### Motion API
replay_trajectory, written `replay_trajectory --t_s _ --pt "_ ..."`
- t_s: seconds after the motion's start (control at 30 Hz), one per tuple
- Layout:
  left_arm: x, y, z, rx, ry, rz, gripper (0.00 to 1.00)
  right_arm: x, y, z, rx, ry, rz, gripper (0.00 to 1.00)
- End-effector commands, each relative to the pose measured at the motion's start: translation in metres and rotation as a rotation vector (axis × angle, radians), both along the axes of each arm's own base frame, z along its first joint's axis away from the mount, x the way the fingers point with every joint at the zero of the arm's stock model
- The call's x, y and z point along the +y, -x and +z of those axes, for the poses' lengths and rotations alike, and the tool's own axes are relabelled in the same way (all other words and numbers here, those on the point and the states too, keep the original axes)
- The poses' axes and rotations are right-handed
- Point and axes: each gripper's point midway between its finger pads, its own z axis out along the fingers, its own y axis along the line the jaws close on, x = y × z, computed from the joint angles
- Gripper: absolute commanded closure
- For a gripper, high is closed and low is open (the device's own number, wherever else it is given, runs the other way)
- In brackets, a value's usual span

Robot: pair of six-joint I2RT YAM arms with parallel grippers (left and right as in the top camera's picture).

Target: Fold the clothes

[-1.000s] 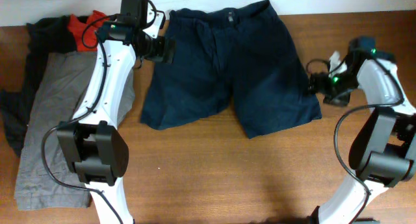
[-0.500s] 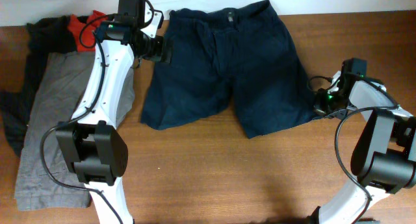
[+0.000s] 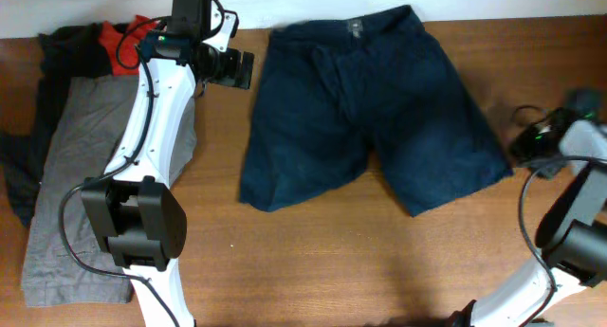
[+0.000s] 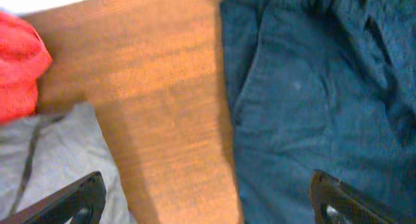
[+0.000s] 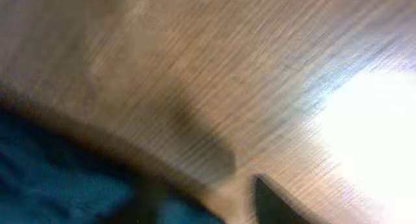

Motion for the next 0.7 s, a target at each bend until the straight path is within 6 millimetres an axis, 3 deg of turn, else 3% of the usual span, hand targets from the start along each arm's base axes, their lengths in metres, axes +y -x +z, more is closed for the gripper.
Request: replay_trajectory --t_s 0.0,0.03,0.1,0.13,0.2,0.27,0.57,0.67 --pt "-0.001 -0.006 -0.003 -0.018 -0.001 -0.012 0.01 0.002 -0.05 0.087 -0.177 -0.025 0.084 0.32" --pt "-0.001 -0.006 -0.002 -0.019 -0.001 -0.012 0.01 0.009 -0.055 0.102 -0.192 -0.032 0.114 0.31" --pt "-0.001 -0.006 -0.002 -0.019 -0.001 -0.012 0.01 0.042 -0.066 0.154 -0.23 -0.061 0.253 0.28" --pt "-0.001 -0.006 -0.002 -0.02 -0.001 -0.012 0.01 0.051 -0.067 0.163 -0.233 -0.065 0.285 0.27" --pt "-0.001 -0.006 -0.002 -0.019 -0.001 -0.012 0.01 0.088 -0.065 0.191 -0.213 -0.064 0.409 0.26" --pt "-0.001 -0.006 -0.002 -0.019 -0.001 -0.012 0.01 0.115 -0.063 0.203 -0.193 -0.053 0.502 0.25" --pt "-0.001 -0.006 -0.002 -0.019 -0.001 -0.012 0.01 0.204 -0.066 0.202 -0.129 -0.028 0.702 0.21" --pt "-0.001 -0.006 -0.002 -0.019 -0.001 -0.012 0.01 0.221 -0.06 0.2 -0.103 -0.042 0.741 0.21"
